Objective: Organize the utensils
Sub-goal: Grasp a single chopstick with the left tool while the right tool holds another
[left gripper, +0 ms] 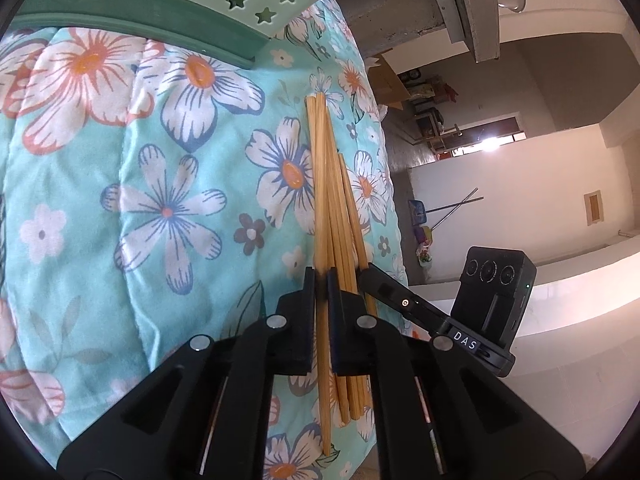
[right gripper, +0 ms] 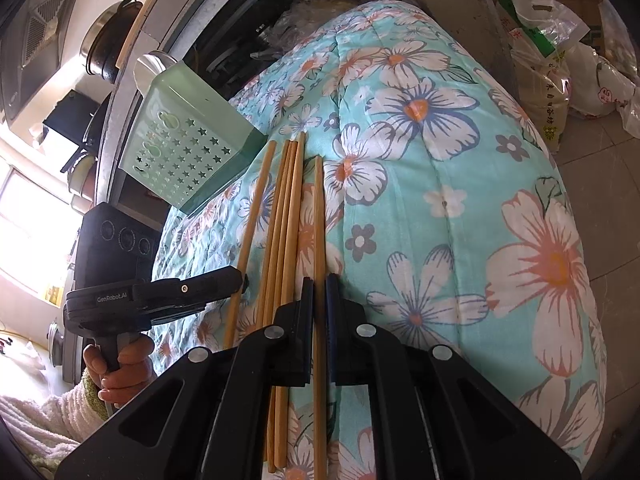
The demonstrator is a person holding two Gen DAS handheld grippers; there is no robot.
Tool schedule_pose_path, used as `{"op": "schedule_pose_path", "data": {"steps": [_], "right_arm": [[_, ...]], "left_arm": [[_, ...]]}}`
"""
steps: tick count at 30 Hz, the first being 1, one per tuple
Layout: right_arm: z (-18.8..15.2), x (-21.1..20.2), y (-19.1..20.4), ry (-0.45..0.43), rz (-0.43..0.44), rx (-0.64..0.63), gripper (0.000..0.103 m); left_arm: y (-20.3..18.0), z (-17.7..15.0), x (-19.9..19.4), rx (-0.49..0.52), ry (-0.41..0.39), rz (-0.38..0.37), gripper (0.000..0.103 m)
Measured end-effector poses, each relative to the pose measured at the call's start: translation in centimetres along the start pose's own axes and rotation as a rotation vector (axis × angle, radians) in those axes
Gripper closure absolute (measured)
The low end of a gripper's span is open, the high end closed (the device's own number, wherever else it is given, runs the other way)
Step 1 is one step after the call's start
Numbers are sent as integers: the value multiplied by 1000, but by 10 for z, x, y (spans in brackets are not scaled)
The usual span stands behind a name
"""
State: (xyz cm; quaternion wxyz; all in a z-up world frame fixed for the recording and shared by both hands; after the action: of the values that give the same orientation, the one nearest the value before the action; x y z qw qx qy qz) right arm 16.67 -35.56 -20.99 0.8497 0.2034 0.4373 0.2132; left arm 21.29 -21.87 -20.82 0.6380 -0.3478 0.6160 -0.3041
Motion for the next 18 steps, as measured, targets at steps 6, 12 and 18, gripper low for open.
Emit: {"op": "schedule_pose_path", "data": {"steps": [6,12,18], "right_arm": [[0,1,1,5,-10,0,97],[0,2,1,12,-21,3,97],[1,3,4,27,-55,-8,97]], "left_arm": [[8,-6,-34,1,-74,27,98],[29,-13,-81,-3,-195,130,98],[48,-21,-109,74,-286,296,98]]}}
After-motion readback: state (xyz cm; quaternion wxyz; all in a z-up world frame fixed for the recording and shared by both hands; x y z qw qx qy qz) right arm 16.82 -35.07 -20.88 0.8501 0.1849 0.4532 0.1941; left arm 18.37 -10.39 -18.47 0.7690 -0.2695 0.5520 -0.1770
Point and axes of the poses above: each gripper's, at about its wrist camera, not at the fingertips, and x roughly the way its jaws point, y to its left, z to its top, the point moved 7 cm from there along x, roughly the way its jaws point, and after that the axes turned 14 degrees about -x, right-handed, at the moved point
